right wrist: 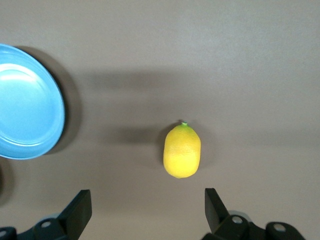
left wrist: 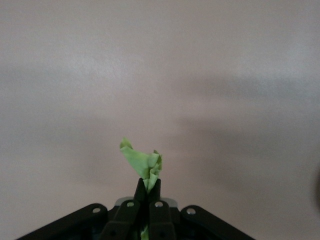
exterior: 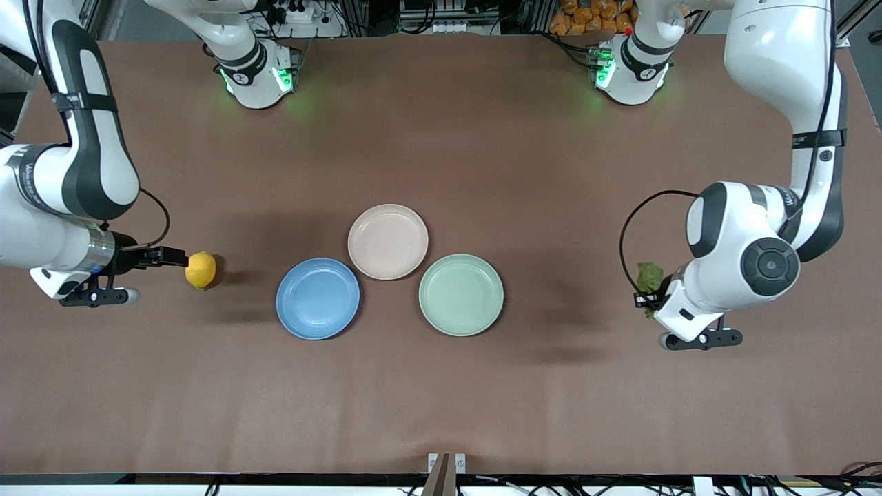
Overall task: Pick lemon and lettuce from blue and beige plates
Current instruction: 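Lower the lettuce onto the table and open the left gripper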
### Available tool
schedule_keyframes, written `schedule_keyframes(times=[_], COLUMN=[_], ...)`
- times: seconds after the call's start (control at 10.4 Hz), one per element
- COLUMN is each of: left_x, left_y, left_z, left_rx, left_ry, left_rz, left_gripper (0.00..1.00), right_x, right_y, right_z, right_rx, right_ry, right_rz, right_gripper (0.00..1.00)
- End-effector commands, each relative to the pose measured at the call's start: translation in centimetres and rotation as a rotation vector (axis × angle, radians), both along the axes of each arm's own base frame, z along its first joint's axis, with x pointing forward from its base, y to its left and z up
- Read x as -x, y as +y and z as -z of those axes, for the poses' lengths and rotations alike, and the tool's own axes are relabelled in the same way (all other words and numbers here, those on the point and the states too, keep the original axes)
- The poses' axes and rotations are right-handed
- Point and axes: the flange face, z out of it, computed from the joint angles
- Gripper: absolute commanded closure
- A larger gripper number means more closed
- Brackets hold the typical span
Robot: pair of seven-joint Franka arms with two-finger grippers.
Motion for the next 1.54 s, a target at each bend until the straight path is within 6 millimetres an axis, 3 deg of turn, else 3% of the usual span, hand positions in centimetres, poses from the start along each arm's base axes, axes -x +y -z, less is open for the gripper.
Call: schedule_keyframes(times=[0.0,0.1,0.38,0.58,0.77,1.06,1.15,1.44], left_x=[0.2,0.1,0.8,2.6,6.5,9.3,10.0,10.9], left_y=[0.4,0.5,0.8,1.4,3.4,4.2,5.1,10.5], left_z=[0.0,0.0,-0.1,-0.3,0.1,-0.8,-1.4,-3.2], left_rx=[0.022,0.021,0.022,0.033,0.073,0.076,0.074,0.065], left_ry=[-0.013,-0.013,-0.006,-0.057,-0.159,-0.159,-0.163,-0.181], left_rz=[0.028,0.032,0.029,0.003,-0.044,-0.037,-0.046,-0.13], left_gripper=[0.85,0.01,0.0,0.0,0.0,0.0,0.0,0.0], right_x=[-0.9,-1.1,-1.0,-0.8,-0.6,-0.5,-0.3,0.4], right_y=[0.8,0.7,0.0,-0.5,-0.7,-0.4,-0.3,-0.1], right_z=[-5.4,-7.1,-10.8,-13.0,-13.8,-13.9,-14.7,-16.3], right_rx=[0.003,0.008,0.024,0.023,0.024,0.021,0.021,0.019], right_ry=[0.025,0.029,0.047,0.057,0.067,0.074,0.062,0.053], right_rz=[0.039,0.035,0.034,0.039,0.04,0.035,0.037,0.036], right_gripper=[0.0,0.0,0.0,0.0,0.0,0.0,0.0,0.0])
